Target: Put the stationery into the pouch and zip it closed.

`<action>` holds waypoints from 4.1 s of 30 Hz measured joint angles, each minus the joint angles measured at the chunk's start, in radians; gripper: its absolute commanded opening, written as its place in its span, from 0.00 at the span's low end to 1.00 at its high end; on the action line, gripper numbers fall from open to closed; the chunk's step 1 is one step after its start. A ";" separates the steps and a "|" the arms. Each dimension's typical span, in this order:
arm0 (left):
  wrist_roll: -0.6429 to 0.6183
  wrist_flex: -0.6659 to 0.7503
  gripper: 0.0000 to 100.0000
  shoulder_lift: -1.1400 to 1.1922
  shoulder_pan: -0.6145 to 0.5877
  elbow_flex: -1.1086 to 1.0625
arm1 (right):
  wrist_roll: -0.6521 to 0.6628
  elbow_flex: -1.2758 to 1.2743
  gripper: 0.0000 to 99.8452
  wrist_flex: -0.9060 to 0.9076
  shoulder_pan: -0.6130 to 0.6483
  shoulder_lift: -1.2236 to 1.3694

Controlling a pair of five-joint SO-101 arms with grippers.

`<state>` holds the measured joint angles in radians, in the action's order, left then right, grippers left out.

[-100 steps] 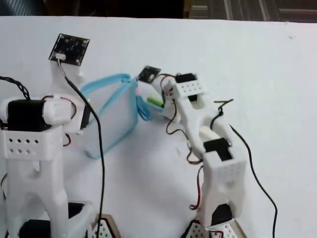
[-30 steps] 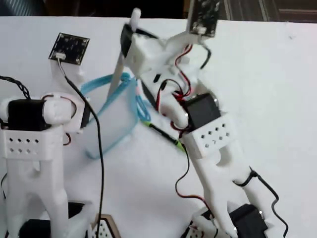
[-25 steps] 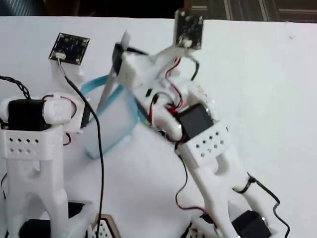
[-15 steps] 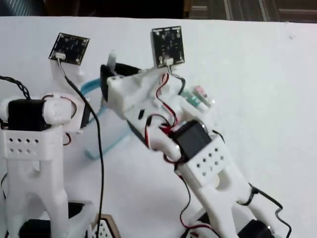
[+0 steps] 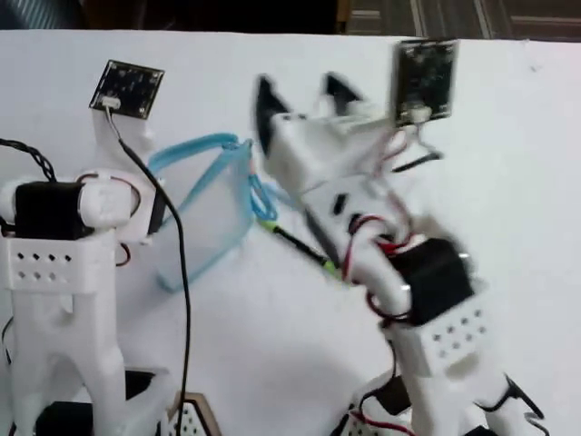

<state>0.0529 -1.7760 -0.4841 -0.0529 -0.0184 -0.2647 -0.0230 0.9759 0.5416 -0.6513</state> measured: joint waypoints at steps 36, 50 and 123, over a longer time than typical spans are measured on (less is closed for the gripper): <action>0.000 0.000 0.02 0.000 -0.003 0.000 | 0.784 -0.265 0.04 0.121 -0.048 0.941; 0.000 0.000 0.02 0.000 -0.002 0.000 | 0.786 -0.288 0.02 0.117 -0.164 0.781; 0.000 0.008 0.02 0.000 -0.002 0.000 | 0.462 -0.528 0.02 0.026 -0.390 0.181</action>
<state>0.0529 -1.7683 -0.4841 -0.0545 -0.0184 0.1972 -0.5508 1.0019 0.1519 -0.4703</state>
